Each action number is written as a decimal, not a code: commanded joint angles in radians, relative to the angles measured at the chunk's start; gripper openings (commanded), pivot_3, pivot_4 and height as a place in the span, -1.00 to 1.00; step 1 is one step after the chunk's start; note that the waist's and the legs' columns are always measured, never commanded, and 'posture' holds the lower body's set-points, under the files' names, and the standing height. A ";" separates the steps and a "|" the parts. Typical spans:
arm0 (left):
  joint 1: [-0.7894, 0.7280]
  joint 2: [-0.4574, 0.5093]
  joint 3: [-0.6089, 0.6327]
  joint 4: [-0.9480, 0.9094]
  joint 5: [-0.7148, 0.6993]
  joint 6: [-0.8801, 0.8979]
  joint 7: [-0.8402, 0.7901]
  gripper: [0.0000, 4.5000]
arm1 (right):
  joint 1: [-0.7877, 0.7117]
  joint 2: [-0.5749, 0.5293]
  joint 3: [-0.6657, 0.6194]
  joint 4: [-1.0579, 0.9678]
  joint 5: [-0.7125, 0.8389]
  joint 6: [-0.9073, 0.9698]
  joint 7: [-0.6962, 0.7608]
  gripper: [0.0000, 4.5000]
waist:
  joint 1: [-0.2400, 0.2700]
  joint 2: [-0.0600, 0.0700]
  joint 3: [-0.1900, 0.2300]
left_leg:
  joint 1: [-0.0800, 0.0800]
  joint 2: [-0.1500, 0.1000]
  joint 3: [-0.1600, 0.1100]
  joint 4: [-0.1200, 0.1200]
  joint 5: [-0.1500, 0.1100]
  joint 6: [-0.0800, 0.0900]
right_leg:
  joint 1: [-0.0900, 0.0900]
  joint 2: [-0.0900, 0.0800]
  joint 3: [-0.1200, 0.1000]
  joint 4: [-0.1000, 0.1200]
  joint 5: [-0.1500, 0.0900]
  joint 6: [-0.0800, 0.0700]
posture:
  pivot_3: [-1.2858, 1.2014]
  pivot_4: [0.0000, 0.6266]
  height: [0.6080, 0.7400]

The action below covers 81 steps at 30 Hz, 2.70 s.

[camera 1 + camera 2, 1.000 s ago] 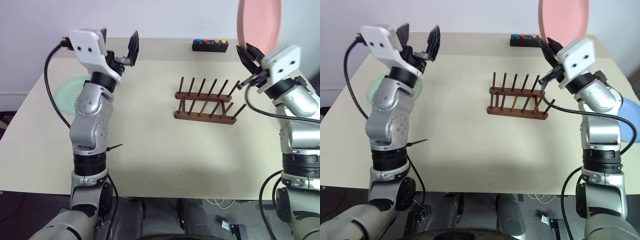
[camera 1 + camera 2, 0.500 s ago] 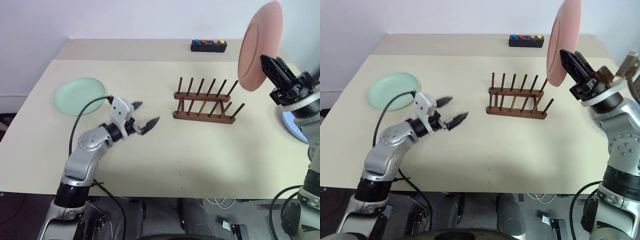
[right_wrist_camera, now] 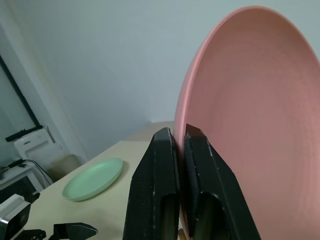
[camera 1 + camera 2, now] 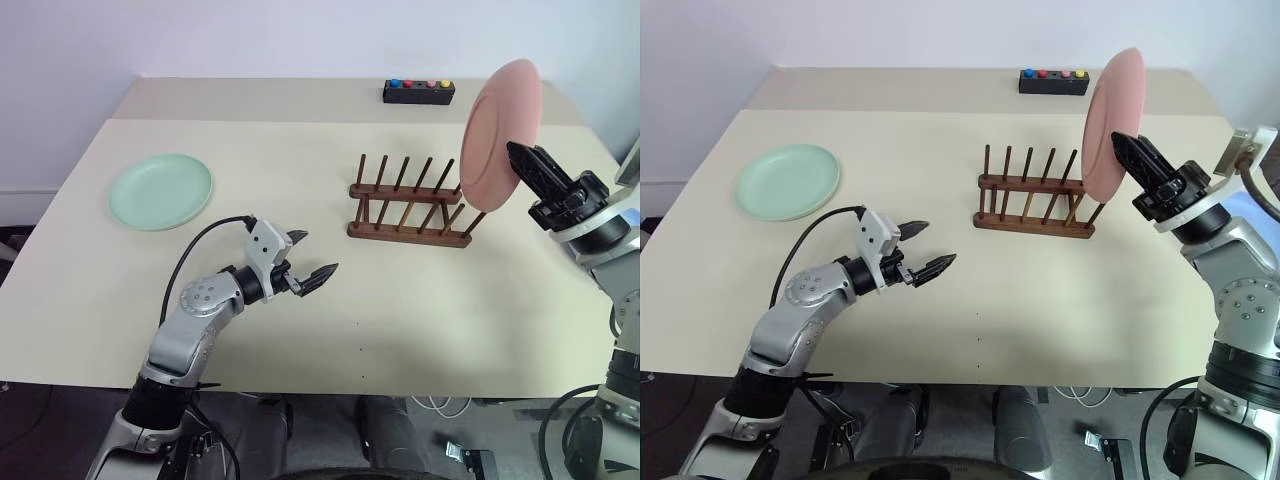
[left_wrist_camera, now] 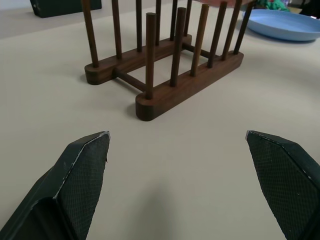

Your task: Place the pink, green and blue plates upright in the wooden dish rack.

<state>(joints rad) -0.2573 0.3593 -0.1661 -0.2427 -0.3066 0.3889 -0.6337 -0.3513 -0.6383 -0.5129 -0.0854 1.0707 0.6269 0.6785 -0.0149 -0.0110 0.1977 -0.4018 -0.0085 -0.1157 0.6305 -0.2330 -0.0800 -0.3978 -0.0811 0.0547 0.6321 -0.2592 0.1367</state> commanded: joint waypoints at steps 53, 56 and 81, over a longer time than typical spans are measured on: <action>-0.046 -0.011 -0.017 0.021 -0.023 -0.032 -0.148 1.00 | 0.139 -0.324 0.182 0.485 -0.862 -0.493 -0.005 0.99 | -0.005 0.006 -0.001 | 0.002 0.000 0.002 0.000 0.000 0.000 | 0.001 0.000 0.002 -0.001 -0.001 -0.001 | 0.03 -0.52 0.91; -0.051 -0.025 0.109 0.056 -0.019 -0.051 -0.024 1.00 | 0.167 -0.308 0.178 0.387 -0.821 -0.528 0.066 0.99 | -0.006 0.006 -0.001 | 0.002 0.000 0.002 0.000 0.000 0.000 | 0.001 0.000 0.002 -0.001 0.000 0.000 | 0.03 -0.52 0.91; -0.393 0.188 0.634 0.773 0.107 -0.083 0.652 1.00 | 0.185 -0.220 0.258 -0.352 -0.377 -0.205 0.343 0.99 | 0.003 -0.004 0.001 | 0.008 0.000 0.000 -0.001 0.000 0.000 | 0.008 0.000 -0.001 -0.001 0.000 0.001 | 0.03 -0.52 0.91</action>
<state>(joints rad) -0.6093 0.5202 0.4808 0.4953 -0.2140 0.3388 0.0271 -0.1478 -0.8734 -0.2879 -0.3991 0.6892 0.4226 1.0365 -0.0118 -0.0153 0.1982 -0.3942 -0.0084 -0.1161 0.6297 -0.2333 -0.0799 -0.3904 -0.0811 0.0535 0.6309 -0.2596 0.1380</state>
